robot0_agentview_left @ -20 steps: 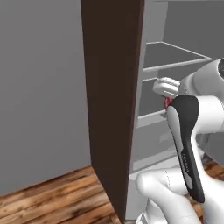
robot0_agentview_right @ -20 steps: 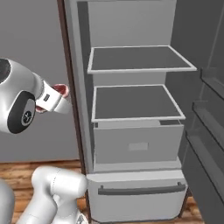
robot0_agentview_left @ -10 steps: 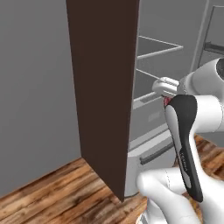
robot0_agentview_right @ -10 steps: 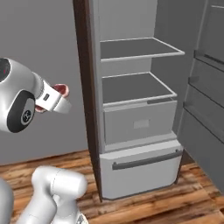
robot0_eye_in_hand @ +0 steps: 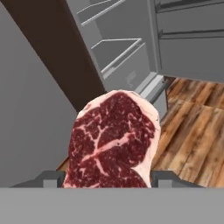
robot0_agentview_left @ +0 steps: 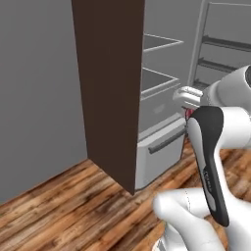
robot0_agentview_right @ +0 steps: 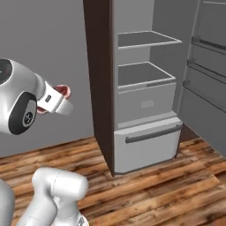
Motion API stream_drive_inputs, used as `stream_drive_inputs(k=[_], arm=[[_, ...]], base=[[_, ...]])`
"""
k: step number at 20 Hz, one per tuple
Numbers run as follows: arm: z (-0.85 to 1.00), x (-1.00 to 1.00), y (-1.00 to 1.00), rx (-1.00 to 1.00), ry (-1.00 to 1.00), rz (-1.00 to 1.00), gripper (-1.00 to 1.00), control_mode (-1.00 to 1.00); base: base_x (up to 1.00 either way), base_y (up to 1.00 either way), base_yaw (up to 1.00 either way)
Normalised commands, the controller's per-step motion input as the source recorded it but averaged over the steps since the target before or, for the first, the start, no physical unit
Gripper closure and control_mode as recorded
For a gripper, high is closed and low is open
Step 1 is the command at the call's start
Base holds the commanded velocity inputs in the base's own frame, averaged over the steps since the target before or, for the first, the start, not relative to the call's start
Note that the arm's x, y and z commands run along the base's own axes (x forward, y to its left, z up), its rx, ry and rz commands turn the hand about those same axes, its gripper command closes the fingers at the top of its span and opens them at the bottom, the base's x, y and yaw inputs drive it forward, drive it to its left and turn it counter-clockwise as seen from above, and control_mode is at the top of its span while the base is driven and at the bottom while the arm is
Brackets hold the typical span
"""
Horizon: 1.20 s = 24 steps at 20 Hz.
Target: Gather the lemon and cucumber from the fridge and place them on a tray on the dining counter. Then gather the fish and steak from the fridge and place them on the other tray.
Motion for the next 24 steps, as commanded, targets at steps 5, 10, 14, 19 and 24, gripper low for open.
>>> stream_drive_inputs(k=[5,10,14,19,24], arm=[[0.0,0.0,0.0,0.0,0.0,0.0,1.0,1.0],[0.0,0.0,0.0,0.0,0.0,0.0,1.0,1.0],[0.0,0.0,0.0,0.0,0.0,0.0,1.0,1.0],[0.0,0.0,0.0,0.0,0.0,0.0,1.0,1.0],[0.0,0.0,0.0,0.0,0.0,0.0,1.0,1.0]], base=[[-0.93,0.55,-0.28],[-0.92,0.57,-0.29],[-1.0,0.46,-0.26],[-1.0,0.15,-0.24],[-1.0,-0.04,-0.29]])
